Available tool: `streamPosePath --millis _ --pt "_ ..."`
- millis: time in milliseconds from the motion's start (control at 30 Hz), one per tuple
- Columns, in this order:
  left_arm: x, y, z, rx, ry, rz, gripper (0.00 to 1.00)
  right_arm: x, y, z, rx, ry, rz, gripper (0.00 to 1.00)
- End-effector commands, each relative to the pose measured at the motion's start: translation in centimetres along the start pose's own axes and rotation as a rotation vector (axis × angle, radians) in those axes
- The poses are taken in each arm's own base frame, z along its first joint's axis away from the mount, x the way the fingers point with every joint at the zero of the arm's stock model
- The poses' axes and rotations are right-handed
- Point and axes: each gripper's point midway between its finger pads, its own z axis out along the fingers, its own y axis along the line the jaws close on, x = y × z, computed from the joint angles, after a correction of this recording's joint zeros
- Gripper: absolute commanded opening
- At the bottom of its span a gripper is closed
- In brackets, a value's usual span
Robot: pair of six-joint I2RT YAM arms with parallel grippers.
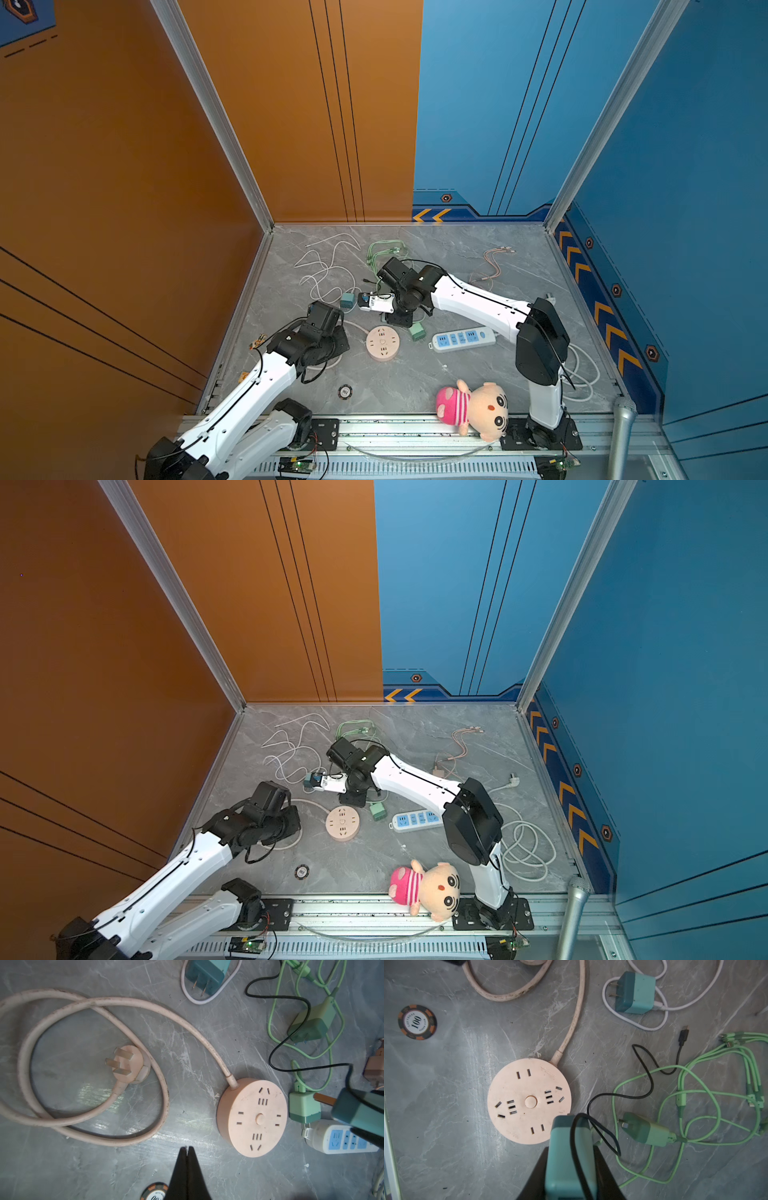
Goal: Insert plugs into power strip
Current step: Insert the plug into the socket.
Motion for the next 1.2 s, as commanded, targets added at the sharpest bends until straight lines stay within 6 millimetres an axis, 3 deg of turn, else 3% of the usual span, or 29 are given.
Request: streamPosePath --millis 0,433,567,600,867,1033,1067,1167 --pt "-0.5 0.3 -0.7 0.007 0.007 0.007 0.00 1.5 1.1 0.7 -0.048 0.075 -0.100 0.00" --pt "-2.1 2.1 -1.3 0.023 -0.018 -0.075 0.00 0.6 1.6 2.6 -0.030 0.121 -0.260 0.00" --pt "-2.3 2.4 -1.4 0.025 -0.019 -0.082 0.00 -0.1 1.5 2.3 -0.018 0.108 -0.286 0.00" --pt "-2.3 2.5 -1.4 0.025 -0.019 -0.085 0.00 0.3 1.7 3.4 -0.032 0.130 -0.289 0.00" --pt "-2.4 2.9 -1.4 0.028 -0.014 -0.090 0.00 0.5 1.9 4.3 -0.025 0.166 -0.330 0.00" --pt "-2.6 3.2 -1.5 0.026 -0.018 -0.094 0.00 1.1 2.9 4.5 -0.071 0.184 -0.334 0.00" --pt "-2.5 3.3 -1.5 0.024 -0.017 -0.097 0.00 0.2 2.7 3.8 -0.071 0.161 -0.333 0.00" --pt "-2.6 3.4 -1.4 0.025 -0.016 -0.102 0.00 0.2 3.2 3.6 -0.091 0.160 -0.326 0.00"
